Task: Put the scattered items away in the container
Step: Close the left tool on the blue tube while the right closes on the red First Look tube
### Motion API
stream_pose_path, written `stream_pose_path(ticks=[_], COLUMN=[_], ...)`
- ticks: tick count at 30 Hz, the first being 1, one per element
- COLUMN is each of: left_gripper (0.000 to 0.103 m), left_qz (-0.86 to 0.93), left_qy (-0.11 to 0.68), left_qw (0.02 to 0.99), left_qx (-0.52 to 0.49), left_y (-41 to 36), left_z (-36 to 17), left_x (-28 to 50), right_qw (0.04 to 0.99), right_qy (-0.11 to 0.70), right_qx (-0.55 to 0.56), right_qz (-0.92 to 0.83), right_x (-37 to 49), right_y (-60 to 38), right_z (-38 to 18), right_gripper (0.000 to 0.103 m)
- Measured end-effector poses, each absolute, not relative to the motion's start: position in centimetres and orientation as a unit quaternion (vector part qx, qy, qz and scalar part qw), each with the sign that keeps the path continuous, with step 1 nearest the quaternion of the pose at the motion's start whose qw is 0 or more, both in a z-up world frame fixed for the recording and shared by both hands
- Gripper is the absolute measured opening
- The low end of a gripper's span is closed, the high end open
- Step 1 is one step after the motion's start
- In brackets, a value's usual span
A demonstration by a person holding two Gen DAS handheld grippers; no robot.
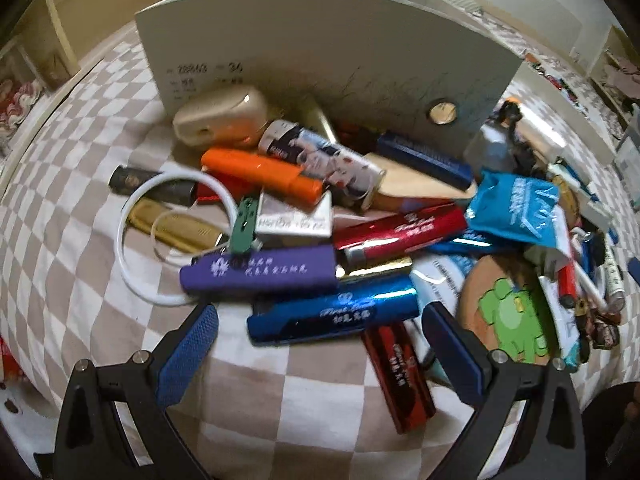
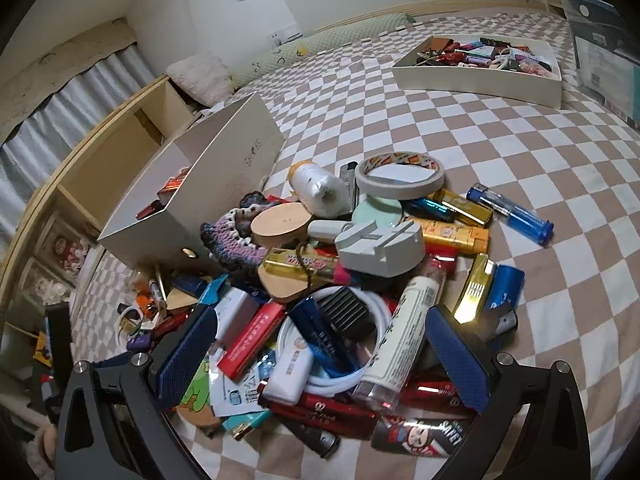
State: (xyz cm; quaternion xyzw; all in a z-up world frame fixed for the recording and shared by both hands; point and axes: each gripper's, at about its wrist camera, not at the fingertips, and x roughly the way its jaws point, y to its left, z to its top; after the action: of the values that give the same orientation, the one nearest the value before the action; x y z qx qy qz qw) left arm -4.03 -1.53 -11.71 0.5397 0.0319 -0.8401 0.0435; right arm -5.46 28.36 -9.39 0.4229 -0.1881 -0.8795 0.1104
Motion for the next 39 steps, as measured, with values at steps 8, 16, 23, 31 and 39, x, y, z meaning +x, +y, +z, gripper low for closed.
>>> stream_pose_path(ticks=[8,16,23,31,39], left_gripper=[0.102,0.101,0.089,0.084,0.083], left_qz=[-0.840,-0.846,-0.849,-0.854,-0.856], left_qy=[0.055,0.091,0.098,0.092,0.095], left_qw=[0.055,0.056,0.046,0.032,0.020], left_qx=[0.537,0.523,0.517,0.512,0.508], left_y=[-2.2,-3.1,-3.6,-4.1,-4.5], left_z=[-12.0,-11.7,-11.7,-11.7,-11.6], left_x=[-3.8,-3.3,-2.9,-2.1,-1.3], right_qw=[0.124,0.129,0.129,0.088,0.059], right_qy=[-0.238,-0.287,-0.291,-0.299,-0.242], right_qx=[0.442,0.446,0.464,0.479,0.482], right_qz=[-0.856,-0.838,-0.827,-0.820,-0.840], right_x=[-3.2,0.0,0.2,-1.8,-2.7], right_y=[28.1,27.2,25.8,26.3,25.3], right_z=[-9.9,-11.1,-12.5,-14.5,-14.8], right_gripper=[0.103,0.103,0.103,0.103,0.102])
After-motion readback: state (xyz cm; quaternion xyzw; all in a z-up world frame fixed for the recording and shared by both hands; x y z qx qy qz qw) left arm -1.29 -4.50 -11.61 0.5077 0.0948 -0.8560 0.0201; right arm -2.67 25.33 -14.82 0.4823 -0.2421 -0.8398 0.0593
